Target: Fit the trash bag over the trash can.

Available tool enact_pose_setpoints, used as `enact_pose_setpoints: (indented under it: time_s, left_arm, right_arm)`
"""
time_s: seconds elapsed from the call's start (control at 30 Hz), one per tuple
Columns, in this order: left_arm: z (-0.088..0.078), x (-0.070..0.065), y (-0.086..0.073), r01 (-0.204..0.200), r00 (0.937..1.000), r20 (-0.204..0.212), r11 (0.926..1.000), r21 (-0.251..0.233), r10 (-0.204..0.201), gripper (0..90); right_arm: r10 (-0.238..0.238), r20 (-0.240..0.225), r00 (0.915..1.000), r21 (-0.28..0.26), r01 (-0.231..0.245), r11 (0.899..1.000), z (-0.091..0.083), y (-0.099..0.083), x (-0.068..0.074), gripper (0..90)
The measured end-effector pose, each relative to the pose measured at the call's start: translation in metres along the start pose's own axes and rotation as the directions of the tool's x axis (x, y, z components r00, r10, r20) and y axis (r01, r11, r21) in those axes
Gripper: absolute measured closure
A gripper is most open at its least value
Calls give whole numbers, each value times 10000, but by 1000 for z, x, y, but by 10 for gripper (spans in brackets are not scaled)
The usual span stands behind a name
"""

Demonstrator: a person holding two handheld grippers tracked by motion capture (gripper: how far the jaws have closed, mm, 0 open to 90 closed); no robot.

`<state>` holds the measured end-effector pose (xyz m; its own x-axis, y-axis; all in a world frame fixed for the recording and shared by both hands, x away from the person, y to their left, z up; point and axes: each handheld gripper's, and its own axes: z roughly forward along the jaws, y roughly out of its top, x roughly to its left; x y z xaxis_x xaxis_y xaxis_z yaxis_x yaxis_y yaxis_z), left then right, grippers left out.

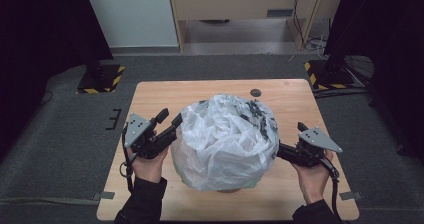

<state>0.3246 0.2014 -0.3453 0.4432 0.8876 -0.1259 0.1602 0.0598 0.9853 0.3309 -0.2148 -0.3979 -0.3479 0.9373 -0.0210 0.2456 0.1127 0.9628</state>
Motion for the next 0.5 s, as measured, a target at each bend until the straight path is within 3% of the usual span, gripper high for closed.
enact_pose_setpoints:
  time_s: [0.2, 0.4, 0.5]
  left_arm:
    - [-12, 16, 8, 288, 9991, -316, 9993, -228, -295, 483]
    - [-13, 26, -1, 264, 9979, -590, 9995, 165, -253, 482]
    - [-11, 30, -8, 228, 9970, -745, 9986, 487, -191, 482]
  right_arm:
    - [510, 12, 9987, -998, -507, 9937, -16, 22, -18, 133]
    - [535, -420, 9977, -1730, -600, 9831, -24, 49, -29, 191]
    - [561, -884, 9945, -1959, -725, 9779, -27, 61, -32, 282]
